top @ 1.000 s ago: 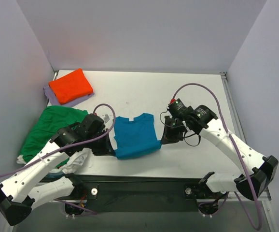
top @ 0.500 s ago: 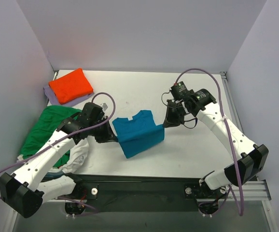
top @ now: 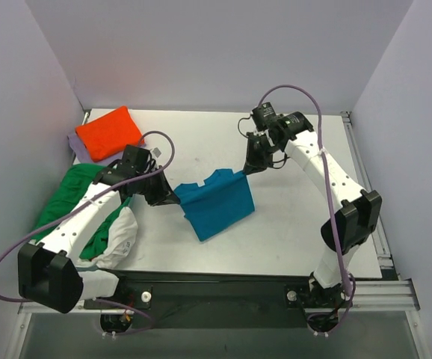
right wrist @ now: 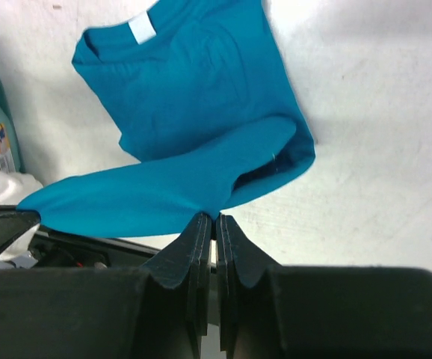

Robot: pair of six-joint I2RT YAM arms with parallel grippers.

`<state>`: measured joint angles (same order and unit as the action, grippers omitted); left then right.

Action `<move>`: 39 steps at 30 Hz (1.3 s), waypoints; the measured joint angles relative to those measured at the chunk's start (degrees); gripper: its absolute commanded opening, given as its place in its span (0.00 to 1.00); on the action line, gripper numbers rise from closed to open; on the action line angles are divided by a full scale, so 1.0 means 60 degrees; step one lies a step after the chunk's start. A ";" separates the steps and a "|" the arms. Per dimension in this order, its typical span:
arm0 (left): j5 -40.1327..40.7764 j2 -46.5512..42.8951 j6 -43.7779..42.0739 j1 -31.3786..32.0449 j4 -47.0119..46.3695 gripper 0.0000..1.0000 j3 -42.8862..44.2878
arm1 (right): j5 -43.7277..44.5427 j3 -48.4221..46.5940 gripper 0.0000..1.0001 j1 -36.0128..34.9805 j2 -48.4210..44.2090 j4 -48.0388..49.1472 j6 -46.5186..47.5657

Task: Fold and stack the t-shirts
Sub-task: Fold the long partially folded tshirt into a neat square

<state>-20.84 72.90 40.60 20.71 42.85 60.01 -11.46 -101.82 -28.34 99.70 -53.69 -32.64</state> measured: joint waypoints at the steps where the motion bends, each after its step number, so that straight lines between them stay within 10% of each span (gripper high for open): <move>1: -0.0069 0.0142 -0.0069 -0.0146 -0.0062 0.00 0.0062 | -0.0007 -0.0237 0.00 0.0029 0.0248 0.0018 0.0044; 20: -0.0568 0.3566 -0.0696 -0.1348 -0.1188 0.02 0.1089 | -0.0576 -0.3202 0.00 0.0703 0.4102 0.0018 0.0528; 26: 0.0106 0.4284 -0.0758 -0.1577 -0.1147 0.72 0.1727 | -0.0838 -0.4401 0.58 0.0954 0.5096 0.0069 0.0794; 39: 0.1147 0.3479 -0.0590 -0.1563 -0.1803 0.74 0.1257 | -0.1188 -0.1679 0.59 0.1086 0.3716 0.1002 0.1752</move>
<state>-13.96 93.78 37.06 11.33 32.03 67.55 -18.59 -111.90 -21.82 121.99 -47.68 -22.13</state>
